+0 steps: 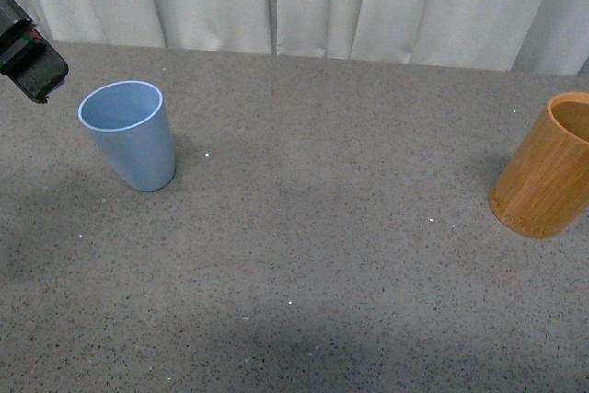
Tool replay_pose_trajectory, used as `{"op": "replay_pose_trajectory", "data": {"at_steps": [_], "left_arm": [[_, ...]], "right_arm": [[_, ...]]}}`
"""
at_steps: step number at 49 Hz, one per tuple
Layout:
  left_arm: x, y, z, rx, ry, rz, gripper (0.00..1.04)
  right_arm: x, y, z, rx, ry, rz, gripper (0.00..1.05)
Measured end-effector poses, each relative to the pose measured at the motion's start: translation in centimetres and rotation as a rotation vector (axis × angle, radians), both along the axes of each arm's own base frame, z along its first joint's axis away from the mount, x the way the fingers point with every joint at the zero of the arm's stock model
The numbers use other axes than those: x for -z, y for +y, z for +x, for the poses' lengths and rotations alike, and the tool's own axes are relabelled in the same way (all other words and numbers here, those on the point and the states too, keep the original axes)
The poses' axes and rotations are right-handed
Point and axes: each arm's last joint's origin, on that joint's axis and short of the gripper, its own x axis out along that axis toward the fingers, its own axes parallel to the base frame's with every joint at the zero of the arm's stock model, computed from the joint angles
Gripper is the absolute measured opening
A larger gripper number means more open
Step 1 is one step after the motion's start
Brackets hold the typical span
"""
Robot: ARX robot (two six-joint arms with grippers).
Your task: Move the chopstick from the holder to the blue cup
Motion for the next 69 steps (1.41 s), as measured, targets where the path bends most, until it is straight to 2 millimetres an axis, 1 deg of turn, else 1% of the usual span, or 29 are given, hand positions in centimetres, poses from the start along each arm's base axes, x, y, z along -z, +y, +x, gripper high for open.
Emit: {"op": "replay_pose_trajectory", "data": {"at_steps": [7, 16, 26, 33, 43, 49, 61, 69], "left_arm": [[1.2, 0.0, 0.9, -0.027, 0.045, 0.023, 0.98], [1.8, -0.3, 1.8, -0.032, 0.065, 0.033, 0.98], [2.1, -0.4, 2.6, -0.038, 0.076, 0.038, 0.98], [2.2, -0.7, 3.5, -0.043, 0.077, 0.041, 0.98], [2.8, -0.7, 4.4, -0.066, 0.109, 0.061, 0.98], [2.9, -0.8, 5.1, -0.076, 0.114, 0.066, 0.98], [3.2, -1.0, 5.8, -0.081, 0.123, 0.07, 0.98], [3.6, -1.0, 5.9, -0.088, 0.138, 0.069, 0.98]], "right_arm": [[0.0, 0.0, 0.0, 0.0, 0.0, 0.0, 0.95], [0.0, 0.0, 0.0, 0.0, 0.0, 0.0, 0.95], [0.0, 0.0, 0.0, 0.0, 0.0, 0.0, 0.95], [0.0, 0.0, 0.0, 0.0, 0.0, 0.0, 0.95], [0.0, 0.0, 0.0, 0.0, 0.0, 0.0, 0.95], [0.0, 0.0, 0.0, 0.0, 0.0, 0.0, 0.95], [0.0, 0.0, 0.0, 0.0, 0.0, 0.0, 0.95], [0.0, 0.0, 0.0, 0.0, 0.0, 0.0, 0.95]]}}
